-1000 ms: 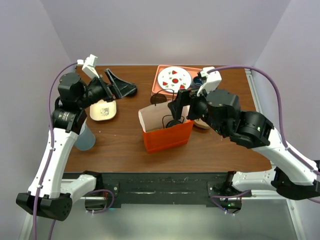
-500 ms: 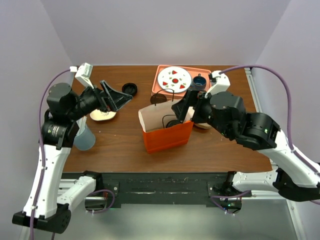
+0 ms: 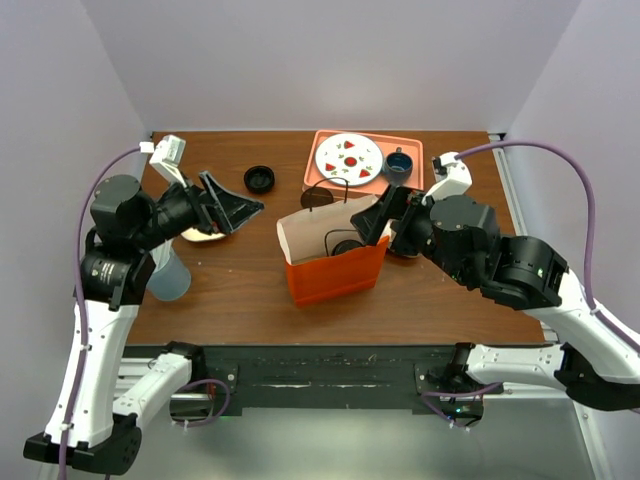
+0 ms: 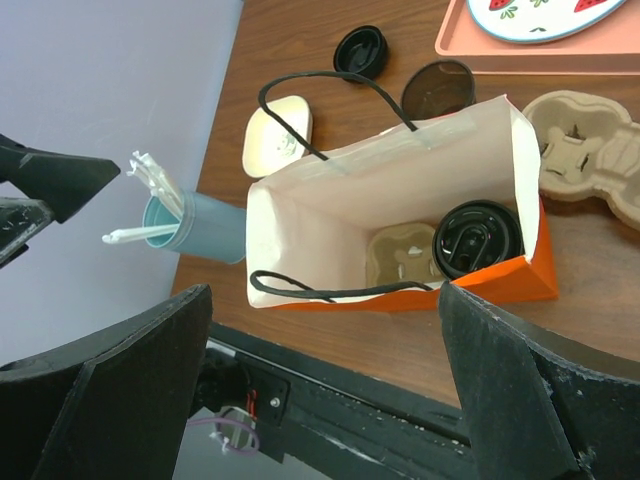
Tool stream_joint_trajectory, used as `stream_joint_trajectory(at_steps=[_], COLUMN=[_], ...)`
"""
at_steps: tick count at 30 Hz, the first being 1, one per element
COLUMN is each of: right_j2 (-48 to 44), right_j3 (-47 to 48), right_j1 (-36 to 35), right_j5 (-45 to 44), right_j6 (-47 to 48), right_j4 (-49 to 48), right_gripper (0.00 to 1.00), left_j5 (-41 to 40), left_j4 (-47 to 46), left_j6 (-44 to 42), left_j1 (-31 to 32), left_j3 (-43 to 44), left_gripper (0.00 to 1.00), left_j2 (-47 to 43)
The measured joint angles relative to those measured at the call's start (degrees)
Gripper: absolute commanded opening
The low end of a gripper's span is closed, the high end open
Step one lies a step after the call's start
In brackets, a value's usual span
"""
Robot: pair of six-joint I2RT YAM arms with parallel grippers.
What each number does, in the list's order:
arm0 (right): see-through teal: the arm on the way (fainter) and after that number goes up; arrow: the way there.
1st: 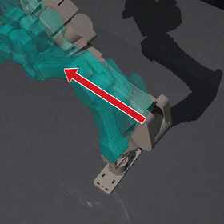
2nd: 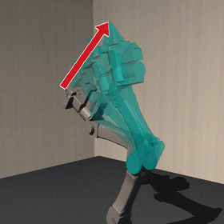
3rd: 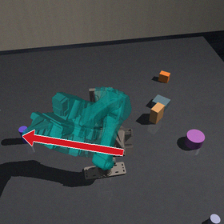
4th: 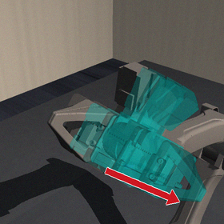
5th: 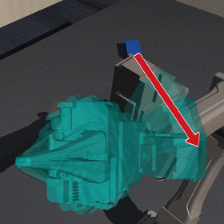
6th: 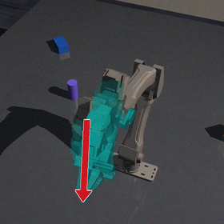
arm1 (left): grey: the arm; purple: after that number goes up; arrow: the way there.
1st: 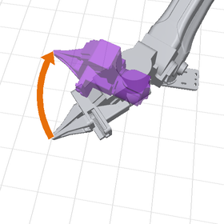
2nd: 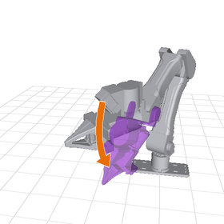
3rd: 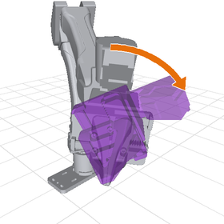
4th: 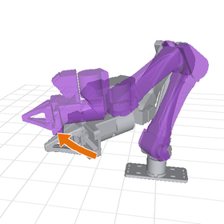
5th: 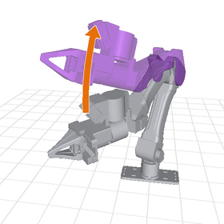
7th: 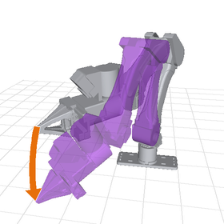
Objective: Pack the takeout coffee
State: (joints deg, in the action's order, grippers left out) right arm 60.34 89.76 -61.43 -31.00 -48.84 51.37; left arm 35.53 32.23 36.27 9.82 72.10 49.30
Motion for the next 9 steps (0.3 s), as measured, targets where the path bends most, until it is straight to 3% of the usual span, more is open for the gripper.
stream_joint_trajectory(at_steps=[9], right_j2=[-0.81], right_j3=[0.0], right_j1=[0.0], right_j5=[-1.11], right_j6=[0.22], right_j4=[-0.5], right_gripper=[0.99], left_j5=[0.11], left_j4=[0.02], left_j6=[0.07], left_j1=[0.0], left_j3=[0.0], left_gripper=[1.0], left_j2=[-0.15])
